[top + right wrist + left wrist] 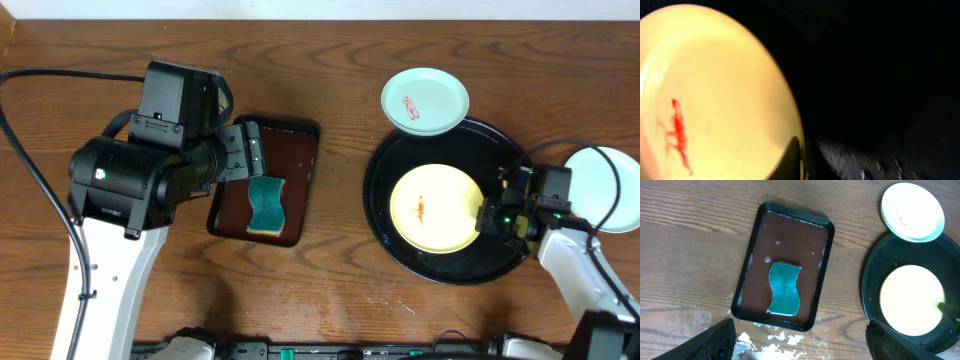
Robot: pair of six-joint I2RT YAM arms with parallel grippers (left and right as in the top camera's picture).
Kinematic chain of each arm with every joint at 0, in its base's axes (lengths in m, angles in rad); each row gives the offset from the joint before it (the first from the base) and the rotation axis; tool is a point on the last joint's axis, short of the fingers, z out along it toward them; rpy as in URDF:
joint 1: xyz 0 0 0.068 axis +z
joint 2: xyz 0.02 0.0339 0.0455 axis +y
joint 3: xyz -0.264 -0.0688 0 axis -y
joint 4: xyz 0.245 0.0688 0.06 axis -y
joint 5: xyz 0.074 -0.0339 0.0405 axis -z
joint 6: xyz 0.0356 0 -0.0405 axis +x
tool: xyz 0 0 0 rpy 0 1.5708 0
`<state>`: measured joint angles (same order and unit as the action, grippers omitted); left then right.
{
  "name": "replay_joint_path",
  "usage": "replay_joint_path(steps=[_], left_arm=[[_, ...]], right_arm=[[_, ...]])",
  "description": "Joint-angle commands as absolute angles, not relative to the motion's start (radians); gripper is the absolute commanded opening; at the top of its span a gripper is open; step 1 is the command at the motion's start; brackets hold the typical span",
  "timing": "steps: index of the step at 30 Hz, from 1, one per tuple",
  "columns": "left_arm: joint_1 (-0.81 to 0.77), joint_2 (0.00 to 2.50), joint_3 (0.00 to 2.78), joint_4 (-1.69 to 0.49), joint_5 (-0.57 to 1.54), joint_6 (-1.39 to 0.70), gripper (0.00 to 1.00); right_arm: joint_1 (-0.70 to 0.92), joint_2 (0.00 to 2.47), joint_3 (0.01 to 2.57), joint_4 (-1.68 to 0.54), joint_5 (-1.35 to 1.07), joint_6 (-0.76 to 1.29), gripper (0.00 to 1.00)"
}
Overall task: Clean dirty plates on tray and stack at the side
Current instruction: 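Grasp the yellow plate rim with the right gripper and pull it center, then grasp the green sponge again with the left gripper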
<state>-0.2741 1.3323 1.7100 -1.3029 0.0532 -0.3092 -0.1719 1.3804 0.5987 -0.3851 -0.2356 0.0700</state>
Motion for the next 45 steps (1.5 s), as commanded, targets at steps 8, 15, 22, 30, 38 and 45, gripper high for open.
replay_joint_path(steps=[8,15,22,30,38,45], left_arm=[[-0.273,1.332,1.716,-1.228,0.053,-0.309,0.84],[-0.273,1.336,1.711,-1.243,0.043,-0.331,0.84],[-0.273,1.421,1.549,-1.234,-0.057,-0.334,0.77],[-0.273,1.656,1.389,-1.187,-0.051,-0.334,0.60],[-0.273,1.839,1.272,-0.960,0.031,-0.326,0.58],[-0.273,1.938,1.212,-0.852,0.089,-0.330,0.24]], right_arm=[[-0.126,1.288,0.732,-0.537,-0.278,0.014,0.40],[-0.080,1.166,0.802,-0.677,-0.358,-0.008,0.43],[-0.059,1.152,0.802,-0.665,-0.420,-0.008,0.58],[-0.059,1.152,0.802,-0.663,-0.420,-0.008,0.66],[-0.059,1.152,0.802,-0.670,-0.419,0.007,0.61],[-0.059,1.152,0.802,-0.669,-0.419,0.006,0.61]])
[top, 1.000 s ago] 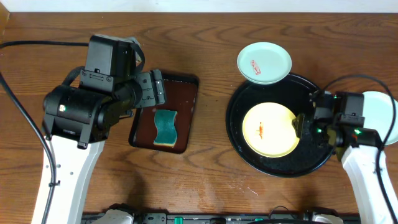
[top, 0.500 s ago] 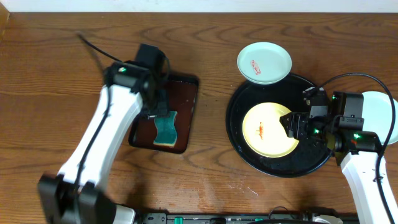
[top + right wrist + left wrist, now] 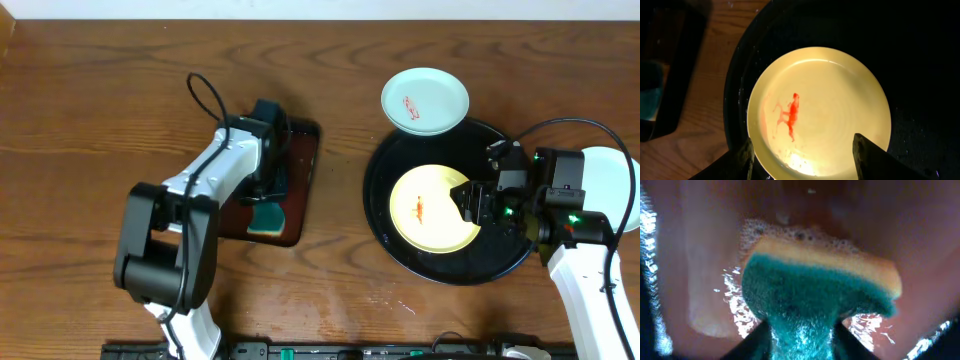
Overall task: Clean dirty plates on tray and stack at the side
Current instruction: 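Grasp the green sponge again with the left gripper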
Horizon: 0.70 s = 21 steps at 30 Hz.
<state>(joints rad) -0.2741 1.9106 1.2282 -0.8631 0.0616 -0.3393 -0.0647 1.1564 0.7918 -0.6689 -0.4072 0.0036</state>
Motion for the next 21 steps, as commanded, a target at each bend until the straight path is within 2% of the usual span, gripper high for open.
replay_joint_path(steps=[1,2,3,14,21], left_arm=[[-0.273,1.940,1.212,-0.839,0.089,-0.330,0.19],[-0.273,1.939,1.213,-0.826,0.086,-0.329,0.11],[-0.273,1.934,1.216,-0.820,0.086,-0.330,0.08],[-0.274,1.813,1.414,-0.986,0.018,-0.299,0.08],[-0.287,1.743,1.421,-1.008,-0.006,-0.289,0.07]], right_arm=[[-0.059,1.152,0.802,-0.669,-0.419,0.006,0.60],[-0.059,1.152,0.802,-0.669,-0.419,0.006,0.60],[-0.059,1.152,0.802,-0.669,-0.419,0.006,0.60],[-0.059,1.152,0.802,-0.669,-0.381,0.007,0.54],[-0.076,1.159,0.802,-0.664,-0.145,0.187,0.47]])
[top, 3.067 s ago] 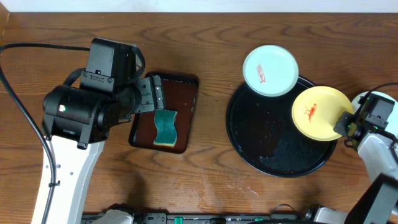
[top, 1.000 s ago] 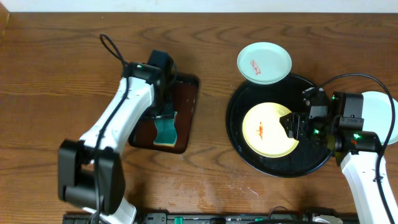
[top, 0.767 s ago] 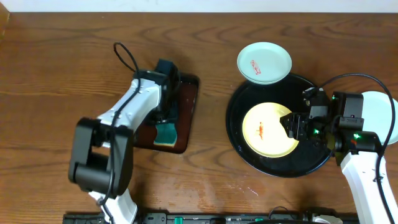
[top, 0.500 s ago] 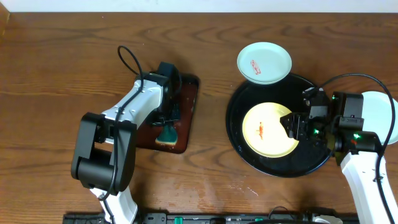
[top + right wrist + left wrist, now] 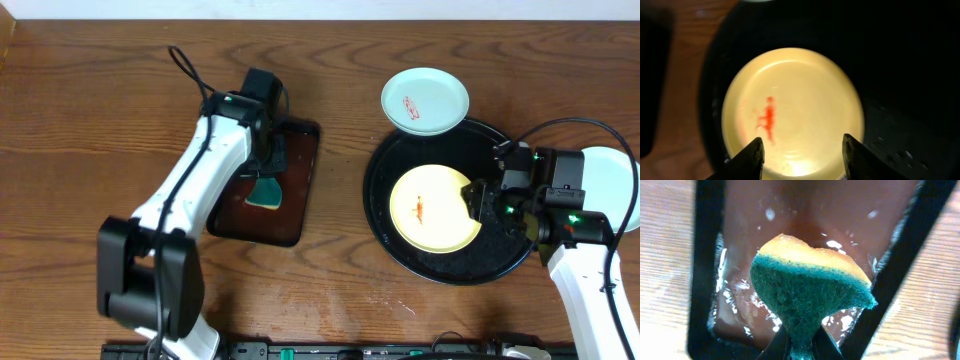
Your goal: Clean dirty plates on tray and stack at the side
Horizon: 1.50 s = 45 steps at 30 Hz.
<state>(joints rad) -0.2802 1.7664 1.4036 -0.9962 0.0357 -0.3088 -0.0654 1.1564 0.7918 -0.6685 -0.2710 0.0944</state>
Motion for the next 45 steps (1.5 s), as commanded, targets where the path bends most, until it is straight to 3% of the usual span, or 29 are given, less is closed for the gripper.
replay_joint_path(steps=[1,14,21,31,45], left_arm=[[-0.287,1.743,1.421,-1.010,-0.018,-0.288,0.07],[-0.360,1.745,1.523,-1.043,0.045,-0.289,0.07],[-0.521,1.754,1.606,-0.890,0.318,-0.331,0.07],[-0.785,1.942,1.606,-0.616,0.316,-0.417,0.07],[-0.831,2.209,1.606,-0.488,0.355,-0.548,0.08]], right_arm=[[-0.082,1.164,0.802,-0.664,-0.146,0.186,0.47],[-0.105,1.404,0.802,-0.617,-0.157,0.163,0.48],[-0.108,1.546,0.802,-0.493,-0.187,0.115,0.47],[-0.110,1.627,0.802,-0.464,-0.192,0.104,0.19],[-0.110,1.639,0.775,-0.479,-0.226,0.111,0.05]])
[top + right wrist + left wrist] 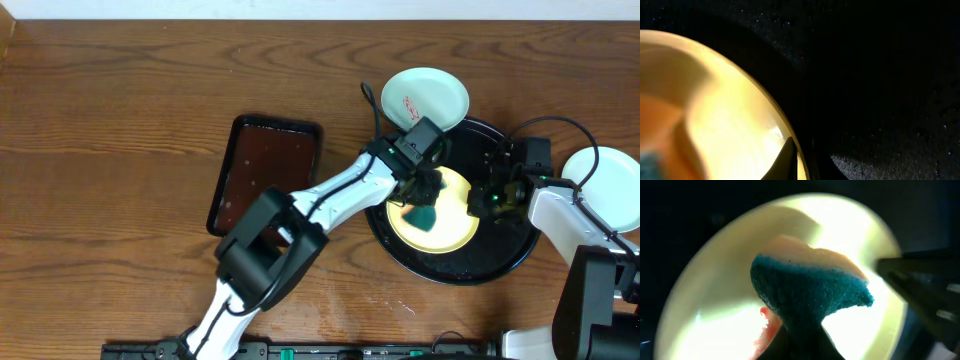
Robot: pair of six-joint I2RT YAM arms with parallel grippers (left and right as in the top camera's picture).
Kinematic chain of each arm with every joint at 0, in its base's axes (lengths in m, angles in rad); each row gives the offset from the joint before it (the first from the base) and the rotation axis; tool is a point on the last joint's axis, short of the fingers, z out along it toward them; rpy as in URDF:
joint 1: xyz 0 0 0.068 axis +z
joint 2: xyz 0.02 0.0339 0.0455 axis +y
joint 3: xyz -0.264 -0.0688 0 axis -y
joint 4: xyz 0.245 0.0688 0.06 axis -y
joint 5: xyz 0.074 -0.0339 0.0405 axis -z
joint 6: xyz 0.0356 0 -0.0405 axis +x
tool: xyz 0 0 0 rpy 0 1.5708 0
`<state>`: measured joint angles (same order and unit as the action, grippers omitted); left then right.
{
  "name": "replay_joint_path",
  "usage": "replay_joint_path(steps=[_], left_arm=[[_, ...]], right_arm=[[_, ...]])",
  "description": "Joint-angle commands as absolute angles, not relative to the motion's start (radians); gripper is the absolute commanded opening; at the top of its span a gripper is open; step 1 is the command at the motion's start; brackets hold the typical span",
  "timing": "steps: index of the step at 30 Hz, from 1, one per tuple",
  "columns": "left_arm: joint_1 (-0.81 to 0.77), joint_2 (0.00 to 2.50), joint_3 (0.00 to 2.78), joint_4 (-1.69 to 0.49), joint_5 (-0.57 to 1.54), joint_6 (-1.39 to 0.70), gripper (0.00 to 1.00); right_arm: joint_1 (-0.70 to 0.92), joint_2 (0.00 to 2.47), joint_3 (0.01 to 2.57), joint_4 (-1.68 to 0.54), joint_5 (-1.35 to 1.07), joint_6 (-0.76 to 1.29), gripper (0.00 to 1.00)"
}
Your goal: Clean dirty plates on tray and stack at the side
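A yellow plate [452, 222] with a red smear [765, 314] lies in the round black tray [500, 262]. My left gripper [424, 192] is shut on the green and yellow sponge [810, 292], which is held down over the plate's middle. My right gripper [490, 199] is shut on the plate's right rim [790, 135], one finger inside the rim and one outside. A pale green plate [425, 100] with a red mark rests at the tray's far edge. A second pale plate [600, 190] lies on the table to the right.
A rectangular dark tray [266, 175] with soapy water stands at the left of the table, without the sponge. The left arm [330, 195] stretches across the middle of the table. Cables run over the round tray's right side.
My left gripper has carried the sponge from above the rectangular tray to over the yellow plate. My right gripper, then open above the plate, is now shut on its right rim.
At first the sponge lay in the soapy tray under my open left gripper, while my right gripper held the yellow plate's rim. Then the left was shut on the sponge and the right stood open above the plate. Now sponge and right gripper are both at the plate.
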<state>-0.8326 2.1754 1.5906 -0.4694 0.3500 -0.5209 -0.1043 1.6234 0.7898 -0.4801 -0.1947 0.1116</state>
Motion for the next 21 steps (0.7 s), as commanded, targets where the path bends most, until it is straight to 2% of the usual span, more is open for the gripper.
replay_joint_path(steps=[1,7,11,15,21], left_arm=[[-0.830,2.218,1.606,-0.500,0.329,-0.546,0.07],[-0.828,2.227,1.607,-0.651,-0.090,-0.535,0.08],[-0.828,2.227,1.607,-0.706,-0.160,-0.490,0.07],[-0.828,2.227,1.607,-0.695,-0.096,-0.488,0.07],[-0.835,2.228,1.607,-0.589,0.329,-0.488,0.08]], right_arm=[[-0.110,1.639,0.775,-0.478,-0.228,0.111,0.04],[-0.097,1.639,0.731,-0.421,-0.261,0.110,0.01],[-0.079,1.639,0.700,-0.371,-0.297,0.103,0.01],[-0.067,1.639,0.689,-0.340,-0.297,0.091,0.01],[-0.042,1.639,0.646,-0.275,-0.295,0.062,0.01]])
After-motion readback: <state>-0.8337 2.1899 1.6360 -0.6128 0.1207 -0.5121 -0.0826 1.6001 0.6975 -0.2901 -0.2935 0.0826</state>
